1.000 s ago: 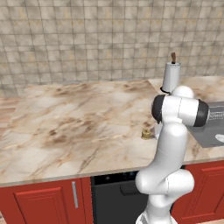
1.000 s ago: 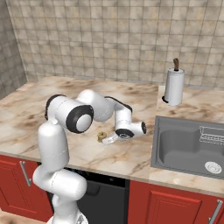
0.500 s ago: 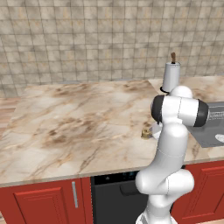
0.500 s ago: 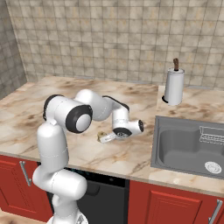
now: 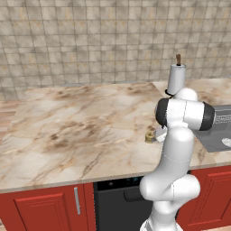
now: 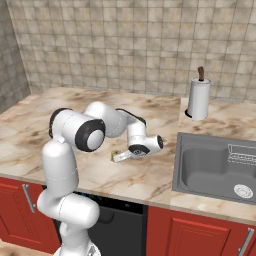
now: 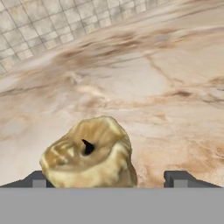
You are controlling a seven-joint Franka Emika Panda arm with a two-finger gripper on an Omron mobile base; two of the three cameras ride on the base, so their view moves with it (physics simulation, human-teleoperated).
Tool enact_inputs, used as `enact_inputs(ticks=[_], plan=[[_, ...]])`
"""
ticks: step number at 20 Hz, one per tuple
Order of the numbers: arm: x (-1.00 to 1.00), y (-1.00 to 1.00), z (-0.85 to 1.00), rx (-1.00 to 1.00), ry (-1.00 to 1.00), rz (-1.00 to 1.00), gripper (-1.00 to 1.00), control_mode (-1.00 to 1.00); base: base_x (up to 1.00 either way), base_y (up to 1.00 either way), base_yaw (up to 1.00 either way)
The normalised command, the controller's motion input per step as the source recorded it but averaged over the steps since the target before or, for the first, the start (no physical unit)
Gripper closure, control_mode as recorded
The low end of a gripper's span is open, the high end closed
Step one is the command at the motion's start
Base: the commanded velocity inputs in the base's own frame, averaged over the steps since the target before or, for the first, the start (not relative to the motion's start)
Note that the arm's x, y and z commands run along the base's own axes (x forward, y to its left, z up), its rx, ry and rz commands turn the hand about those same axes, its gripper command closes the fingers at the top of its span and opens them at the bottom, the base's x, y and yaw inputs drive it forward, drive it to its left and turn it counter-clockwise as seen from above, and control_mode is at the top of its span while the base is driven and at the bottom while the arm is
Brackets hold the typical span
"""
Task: Pick the candle and candle from the dining table and place them in the open cabinet. Close the cabinet after placing the objects.
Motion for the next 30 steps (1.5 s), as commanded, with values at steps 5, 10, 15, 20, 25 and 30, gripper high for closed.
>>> enact_inputs(ticks=[5,10,15,20,25,30], plan=[[-0.01,0.17,-0.11,0.0,0.02,0.0,-1.0,-1.0,0.0,0.0,0.0],[-0.09,0.2,-0.11,0.0,0.0,0.0,-1.0,-1.0,0.0,0.0,0.0],[-0.13,0.22,-0.1,0.0,0.0,0.0,-1.0,-1.0,0.0,0.0,0.0],[-0.11,0.23,-0.09,0.0,0.0,0.0,-1.0,-1.0,0.0,0.0,0.0],[-0.08,0.23,-0.08,-0.01,0.0,0.0,-1.0,-1.0,0.0,0.0,0.0],[-0.01,0.16,-0.08,-0.01,0.0,0.0,-1.0,-1.0,0.0,0.0,0.0]])
